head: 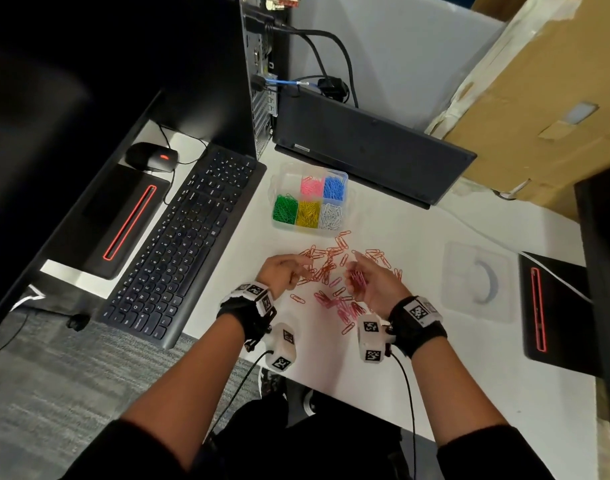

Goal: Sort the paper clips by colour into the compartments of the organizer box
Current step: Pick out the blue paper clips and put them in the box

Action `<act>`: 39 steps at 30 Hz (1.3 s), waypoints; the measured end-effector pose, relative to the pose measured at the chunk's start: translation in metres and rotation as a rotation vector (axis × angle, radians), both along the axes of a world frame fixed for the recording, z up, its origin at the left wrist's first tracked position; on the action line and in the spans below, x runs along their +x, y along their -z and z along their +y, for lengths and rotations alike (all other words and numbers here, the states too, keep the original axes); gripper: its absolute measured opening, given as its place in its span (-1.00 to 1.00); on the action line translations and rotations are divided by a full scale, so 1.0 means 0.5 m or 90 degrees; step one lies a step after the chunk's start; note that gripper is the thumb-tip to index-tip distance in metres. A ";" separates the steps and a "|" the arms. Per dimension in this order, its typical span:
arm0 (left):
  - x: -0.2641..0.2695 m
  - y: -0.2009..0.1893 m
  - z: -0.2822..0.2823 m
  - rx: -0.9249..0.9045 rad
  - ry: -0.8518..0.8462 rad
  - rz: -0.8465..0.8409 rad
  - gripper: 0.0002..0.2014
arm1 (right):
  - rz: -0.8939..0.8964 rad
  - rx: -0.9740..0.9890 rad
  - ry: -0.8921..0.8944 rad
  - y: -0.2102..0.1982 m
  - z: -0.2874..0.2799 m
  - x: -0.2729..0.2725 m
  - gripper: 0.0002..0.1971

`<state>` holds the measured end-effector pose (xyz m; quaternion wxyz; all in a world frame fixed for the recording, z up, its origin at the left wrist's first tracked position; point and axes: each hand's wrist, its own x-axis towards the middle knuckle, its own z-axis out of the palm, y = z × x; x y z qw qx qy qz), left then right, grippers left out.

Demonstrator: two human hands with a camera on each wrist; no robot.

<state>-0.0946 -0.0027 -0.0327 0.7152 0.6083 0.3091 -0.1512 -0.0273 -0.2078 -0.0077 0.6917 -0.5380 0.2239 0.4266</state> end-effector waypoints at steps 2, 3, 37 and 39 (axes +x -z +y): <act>0.006 -0.018 -0.006 -0.105 -0.011 0.060 -0.67 | -0.169 -0.190 -0.169 0.010 -0.011 -0.007 -0.83; 0.007 -0.022 -0.009 -0.142 -0.008 0.075 -0.64 | -0.281 -0.300 -0.249 0.017 -0.013 -0.010 -0.89; 0.000 0.006 -0.035 0.563 0.248 -0.232 -0.89 | 0.054 0.167 0.182 0.018 -0.075 -0.098 -0.44; -0.007 0.007 -0.030 0.550 0.257 -0.242 -0.91 | 0.056 0.147 0.177 0.018 -0.068 -0.101 -0.43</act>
